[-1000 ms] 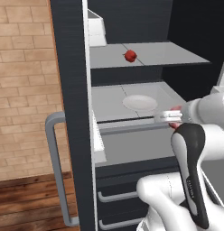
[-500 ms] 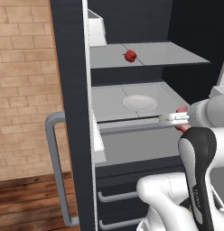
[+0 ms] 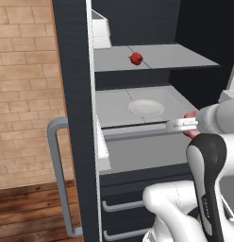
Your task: Transport the steak from the fridge to the microwave and turn on the microwave.
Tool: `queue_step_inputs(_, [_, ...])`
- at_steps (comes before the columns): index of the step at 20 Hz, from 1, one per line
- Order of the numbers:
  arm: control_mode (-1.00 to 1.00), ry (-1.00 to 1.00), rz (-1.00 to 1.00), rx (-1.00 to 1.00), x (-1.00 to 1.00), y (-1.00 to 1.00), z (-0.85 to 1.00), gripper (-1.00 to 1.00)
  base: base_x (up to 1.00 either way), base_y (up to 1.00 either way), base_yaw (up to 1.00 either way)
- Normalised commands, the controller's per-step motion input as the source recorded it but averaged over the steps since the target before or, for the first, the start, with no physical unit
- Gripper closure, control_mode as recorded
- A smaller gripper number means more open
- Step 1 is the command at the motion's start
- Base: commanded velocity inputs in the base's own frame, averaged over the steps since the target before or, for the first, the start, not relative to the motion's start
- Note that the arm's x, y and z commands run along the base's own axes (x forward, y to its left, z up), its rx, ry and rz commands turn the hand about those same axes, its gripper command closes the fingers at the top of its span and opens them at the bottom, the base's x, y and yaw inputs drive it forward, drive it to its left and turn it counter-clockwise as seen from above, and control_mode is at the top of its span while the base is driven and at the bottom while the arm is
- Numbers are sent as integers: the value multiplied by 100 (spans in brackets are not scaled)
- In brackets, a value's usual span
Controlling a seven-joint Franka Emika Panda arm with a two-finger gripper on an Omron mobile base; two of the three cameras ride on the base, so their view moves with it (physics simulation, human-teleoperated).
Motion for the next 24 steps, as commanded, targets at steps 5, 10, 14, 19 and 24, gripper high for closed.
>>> queue_step_inputs(5, [100, 0, 0, 0, 0, 0, 0, 100, -5, 1, 0])
queue_step_inputs(10, [100, 0, 0, 0, 0, 0, 0, 100, -37, 1, -6])
queue_step_inputs(14, [100, 0, 0, 0, 0, 0, 0, 100, -57, 0, -10])
queue_step_inputs(19, [100, 0, 0, 0, 0, 0, 0, 100, -61, 1, -9])
queue_step_inputs(24, [100, 0, 0, 0, 0, 0, 0, 100, -63, 4, -6])
